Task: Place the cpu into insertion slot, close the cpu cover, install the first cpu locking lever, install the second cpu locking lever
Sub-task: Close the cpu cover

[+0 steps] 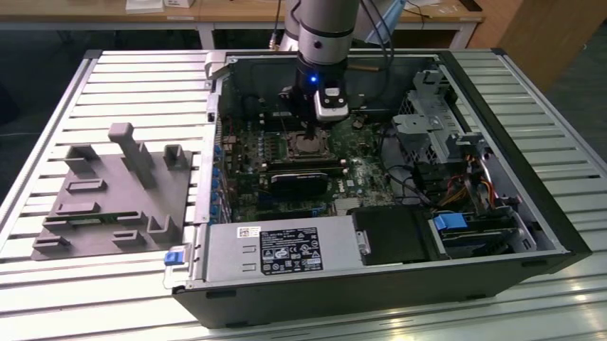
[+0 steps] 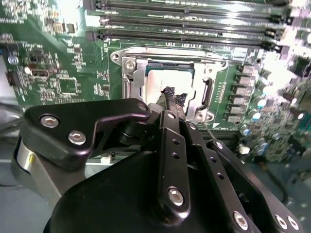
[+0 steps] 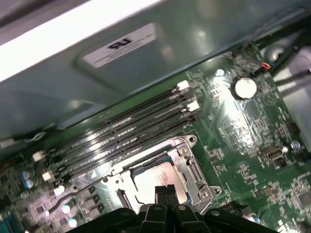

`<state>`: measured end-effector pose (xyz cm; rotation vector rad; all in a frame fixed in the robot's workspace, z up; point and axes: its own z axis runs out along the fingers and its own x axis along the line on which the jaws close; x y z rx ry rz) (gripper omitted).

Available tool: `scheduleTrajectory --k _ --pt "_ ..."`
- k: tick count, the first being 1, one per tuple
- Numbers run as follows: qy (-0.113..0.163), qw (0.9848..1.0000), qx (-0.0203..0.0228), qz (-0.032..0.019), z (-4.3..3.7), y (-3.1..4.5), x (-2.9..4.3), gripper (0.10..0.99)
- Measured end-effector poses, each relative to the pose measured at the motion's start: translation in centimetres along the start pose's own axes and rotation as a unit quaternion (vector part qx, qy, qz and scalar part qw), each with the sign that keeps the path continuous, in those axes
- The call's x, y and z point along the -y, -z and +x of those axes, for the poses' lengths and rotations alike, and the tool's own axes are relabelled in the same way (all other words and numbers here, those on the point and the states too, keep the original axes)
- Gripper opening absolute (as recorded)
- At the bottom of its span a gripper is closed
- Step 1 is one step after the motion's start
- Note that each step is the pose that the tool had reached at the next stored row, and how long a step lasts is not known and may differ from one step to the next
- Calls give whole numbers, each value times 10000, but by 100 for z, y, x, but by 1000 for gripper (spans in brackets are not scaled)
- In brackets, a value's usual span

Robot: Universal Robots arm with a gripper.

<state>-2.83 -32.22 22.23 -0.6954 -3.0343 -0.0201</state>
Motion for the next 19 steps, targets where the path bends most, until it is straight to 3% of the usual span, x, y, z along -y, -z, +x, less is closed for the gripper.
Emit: scheduleTrajectory --k 5,10,19 --pt "444 9990 -2 13 0 -1 0 102" --pt "858 9963 15 17 0 -1 0 102" --pt "1520 9883 142 -15 -1 -2 1 102"
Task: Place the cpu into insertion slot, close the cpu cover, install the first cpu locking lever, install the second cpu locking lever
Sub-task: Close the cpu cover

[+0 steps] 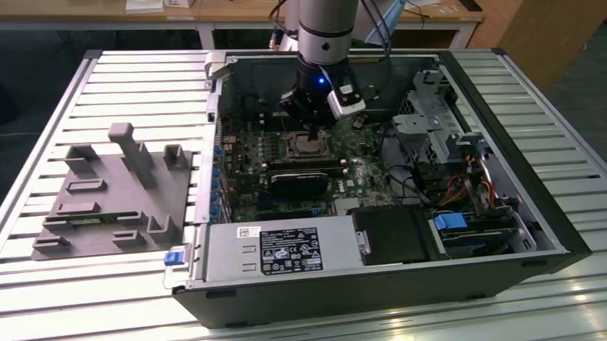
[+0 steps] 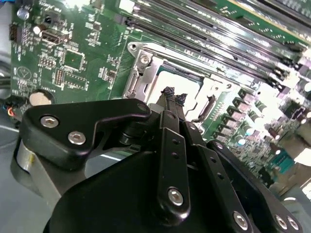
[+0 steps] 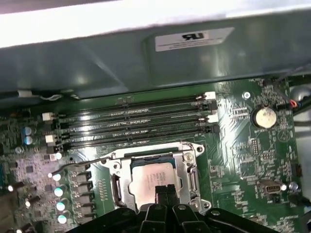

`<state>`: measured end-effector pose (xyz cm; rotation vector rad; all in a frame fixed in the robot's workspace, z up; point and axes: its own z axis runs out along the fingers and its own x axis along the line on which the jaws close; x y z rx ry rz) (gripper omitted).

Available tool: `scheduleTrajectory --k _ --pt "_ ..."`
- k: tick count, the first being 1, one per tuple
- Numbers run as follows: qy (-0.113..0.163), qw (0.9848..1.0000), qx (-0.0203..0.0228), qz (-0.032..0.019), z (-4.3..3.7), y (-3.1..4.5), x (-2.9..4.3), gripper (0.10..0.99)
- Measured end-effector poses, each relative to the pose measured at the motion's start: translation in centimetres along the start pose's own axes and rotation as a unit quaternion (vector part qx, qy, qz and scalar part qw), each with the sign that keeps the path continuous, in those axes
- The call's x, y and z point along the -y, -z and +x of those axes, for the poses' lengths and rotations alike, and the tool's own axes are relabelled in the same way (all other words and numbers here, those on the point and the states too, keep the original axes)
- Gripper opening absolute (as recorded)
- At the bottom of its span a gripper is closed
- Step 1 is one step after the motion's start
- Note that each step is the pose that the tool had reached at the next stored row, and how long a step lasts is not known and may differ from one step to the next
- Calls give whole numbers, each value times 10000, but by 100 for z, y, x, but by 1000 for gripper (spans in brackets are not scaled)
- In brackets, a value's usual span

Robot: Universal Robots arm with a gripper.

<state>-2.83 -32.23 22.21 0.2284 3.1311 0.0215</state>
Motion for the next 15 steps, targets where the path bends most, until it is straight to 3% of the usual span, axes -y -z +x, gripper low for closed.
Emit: scheduleTrajectory --k 4,11,15 --pt "267 9996 50 -11 -1 -1 0 102" --pt "415 9991 63 -12 14 1 4 102" --pt "418 9989 218 -29 66 -1 18 102"
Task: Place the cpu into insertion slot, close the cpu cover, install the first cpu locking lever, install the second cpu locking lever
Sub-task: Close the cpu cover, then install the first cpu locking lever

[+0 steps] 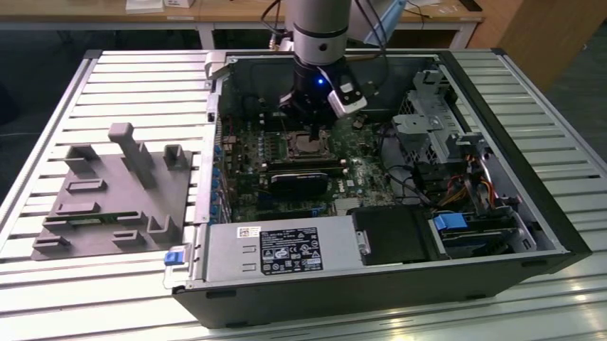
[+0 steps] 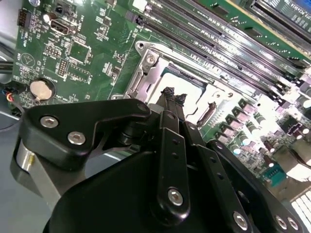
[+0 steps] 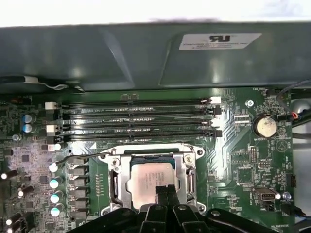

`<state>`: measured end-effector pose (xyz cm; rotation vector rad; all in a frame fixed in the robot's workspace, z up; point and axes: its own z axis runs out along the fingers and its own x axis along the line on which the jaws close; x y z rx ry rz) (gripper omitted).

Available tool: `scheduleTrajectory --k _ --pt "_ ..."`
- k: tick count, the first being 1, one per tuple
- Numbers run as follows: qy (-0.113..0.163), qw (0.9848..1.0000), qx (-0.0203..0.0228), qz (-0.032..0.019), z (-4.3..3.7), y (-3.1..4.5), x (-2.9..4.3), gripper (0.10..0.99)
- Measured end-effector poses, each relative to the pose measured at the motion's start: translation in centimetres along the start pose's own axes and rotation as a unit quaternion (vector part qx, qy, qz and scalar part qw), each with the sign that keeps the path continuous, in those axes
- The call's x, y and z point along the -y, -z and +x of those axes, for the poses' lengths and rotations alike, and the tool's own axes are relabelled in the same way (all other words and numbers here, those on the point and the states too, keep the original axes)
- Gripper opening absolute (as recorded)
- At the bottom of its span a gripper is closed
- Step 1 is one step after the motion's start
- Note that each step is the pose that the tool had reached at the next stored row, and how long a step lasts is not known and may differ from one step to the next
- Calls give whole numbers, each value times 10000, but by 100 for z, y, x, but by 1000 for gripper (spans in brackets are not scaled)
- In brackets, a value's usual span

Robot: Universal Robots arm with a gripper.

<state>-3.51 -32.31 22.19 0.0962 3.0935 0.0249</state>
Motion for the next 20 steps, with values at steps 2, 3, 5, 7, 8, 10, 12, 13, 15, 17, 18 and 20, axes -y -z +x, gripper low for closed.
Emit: scheduleTrajectory --k 2,3,5,7,8,10,12,13,15,17,18,20 --pt "1 10000 72 -6 38 0 3 102" --pt "1 10000 87 -7 58 0 4 102" --pt "-4 10000 95 -7 103 1 7 102" --pt "-20 10000 97 -7 129 -2 8 102" --pt "-25 9999 97 -6 133 -3 9 102" --pt "-28 9999 96 -5 134 -3 9 102" --pt "-29 9999 97 -5 134 -3 9 102" --pt "-29 9999 96 -5 134 -3 9 102" --pt "-29 9999 96 -5 134 -3 9 102" --pt "-29 9999 96 -6 134 -3 9 102" --pt "-29 9999 96 -5 134 -3 9 102" --pt "-29 9999 97 -6 134 -3 9 102"
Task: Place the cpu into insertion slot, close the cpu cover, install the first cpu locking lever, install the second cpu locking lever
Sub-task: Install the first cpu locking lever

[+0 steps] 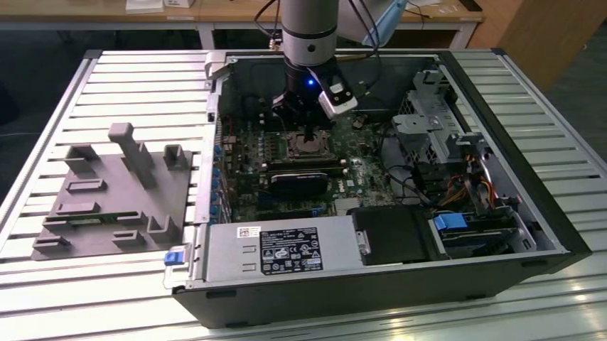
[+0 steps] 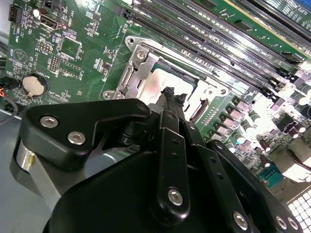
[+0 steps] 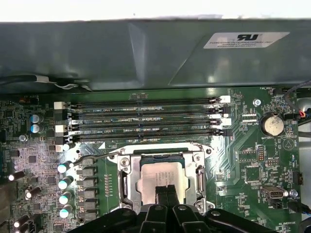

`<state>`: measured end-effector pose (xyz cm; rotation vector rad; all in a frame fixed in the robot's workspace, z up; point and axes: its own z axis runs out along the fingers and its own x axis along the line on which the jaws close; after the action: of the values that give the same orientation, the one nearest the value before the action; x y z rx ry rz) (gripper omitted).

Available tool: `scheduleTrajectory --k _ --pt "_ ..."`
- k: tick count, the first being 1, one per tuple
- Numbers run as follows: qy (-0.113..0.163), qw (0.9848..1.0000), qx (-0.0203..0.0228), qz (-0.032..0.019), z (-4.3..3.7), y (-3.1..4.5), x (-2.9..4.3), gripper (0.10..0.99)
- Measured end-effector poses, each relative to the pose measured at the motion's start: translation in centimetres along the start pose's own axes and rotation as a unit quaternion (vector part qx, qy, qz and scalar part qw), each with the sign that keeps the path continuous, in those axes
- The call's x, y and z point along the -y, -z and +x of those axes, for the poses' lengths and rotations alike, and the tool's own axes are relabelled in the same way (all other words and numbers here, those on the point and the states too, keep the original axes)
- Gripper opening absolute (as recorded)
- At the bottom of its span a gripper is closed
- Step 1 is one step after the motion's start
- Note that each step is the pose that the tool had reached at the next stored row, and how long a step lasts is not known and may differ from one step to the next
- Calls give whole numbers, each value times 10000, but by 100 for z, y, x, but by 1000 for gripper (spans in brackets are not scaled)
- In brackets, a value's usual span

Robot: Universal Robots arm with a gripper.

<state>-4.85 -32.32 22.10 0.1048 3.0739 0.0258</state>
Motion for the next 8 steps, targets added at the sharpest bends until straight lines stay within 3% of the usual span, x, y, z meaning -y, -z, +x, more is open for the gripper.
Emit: scheduleTrajectory --k 3,8 --pt "0 10000 -1 1 -1 22 0 102" --pt "0 10000 0 0 -9 135 -2 102"
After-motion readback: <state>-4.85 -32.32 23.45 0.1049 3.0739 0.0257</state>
